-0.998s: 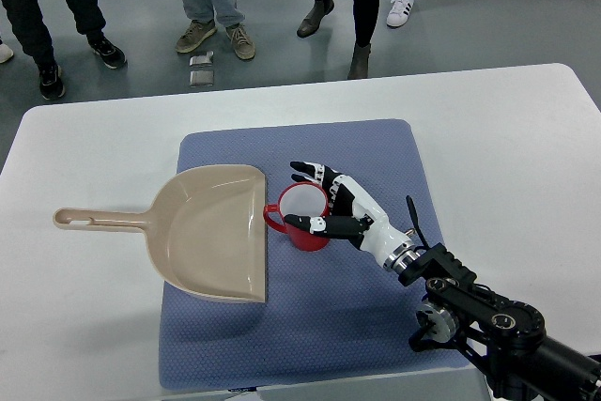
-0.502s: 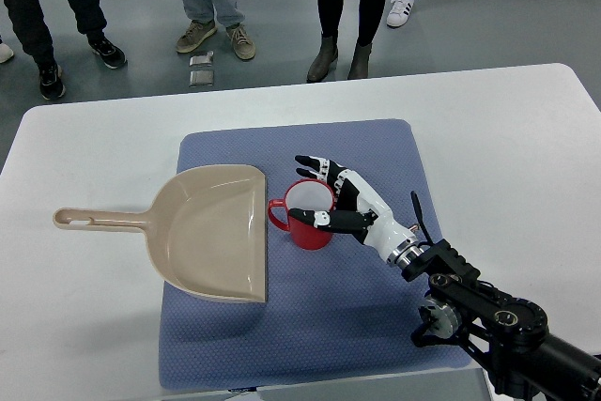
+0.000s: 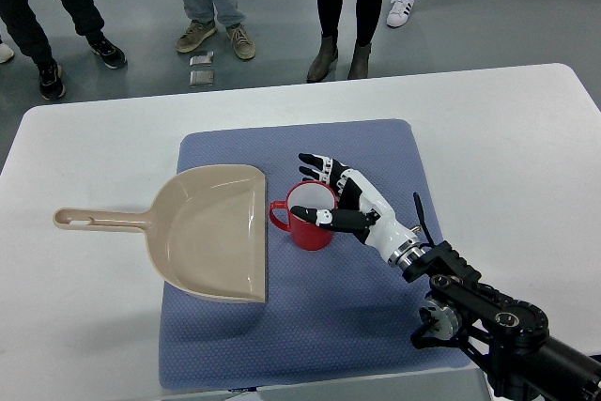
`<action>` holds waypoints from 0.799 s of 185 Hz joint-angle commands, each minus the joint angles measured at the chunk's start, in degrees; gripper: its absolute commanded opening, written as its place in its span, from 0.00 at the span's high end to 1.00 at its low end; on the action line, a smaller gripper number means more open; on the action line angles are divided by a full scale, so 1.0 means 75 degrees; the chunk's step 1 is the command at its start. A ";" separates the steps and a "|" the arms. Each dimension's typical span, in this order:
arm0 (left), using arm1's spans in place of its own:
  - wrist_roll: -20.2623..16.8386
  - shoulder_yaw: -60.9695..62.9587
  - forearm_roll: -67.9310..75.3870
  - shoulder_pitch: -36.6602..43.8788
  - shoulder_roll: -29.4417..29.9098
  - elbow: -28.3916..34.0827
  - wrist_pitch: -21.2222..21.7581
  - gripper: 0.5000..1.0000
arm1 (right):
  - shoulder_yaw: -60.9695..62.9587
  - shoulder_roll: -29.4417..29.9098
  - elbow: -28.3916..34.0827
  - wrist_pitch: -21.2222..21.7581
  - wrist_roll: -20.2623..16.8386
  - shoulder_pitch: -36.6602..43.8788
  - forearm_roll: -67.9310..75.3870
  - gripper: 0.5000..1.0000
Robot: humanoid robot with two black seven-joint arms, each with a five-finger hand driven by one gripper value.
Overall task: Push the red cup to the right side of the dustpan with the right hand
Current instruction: 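Hold the red mug with the right hand beside the dustpan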
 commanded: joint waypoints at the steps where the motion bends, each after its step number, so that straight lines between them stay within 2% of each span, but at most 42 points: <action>1: 0.0000 0.0002 0.0000 0.0000 0.0000 0.0000 0.0002 0.00 | -0.0010 0.0004 0.0001 -0.0026 0.0000 -0.0021 -0.0005 0.14; 148: 0.0000 0.0002 0.0000 0.0000 0.0000 0.0000 0.0002 0.00 | -0.0151 0.0004 -0.0011 -0.0026 -0.0082 0.0014 -0.0051 0.14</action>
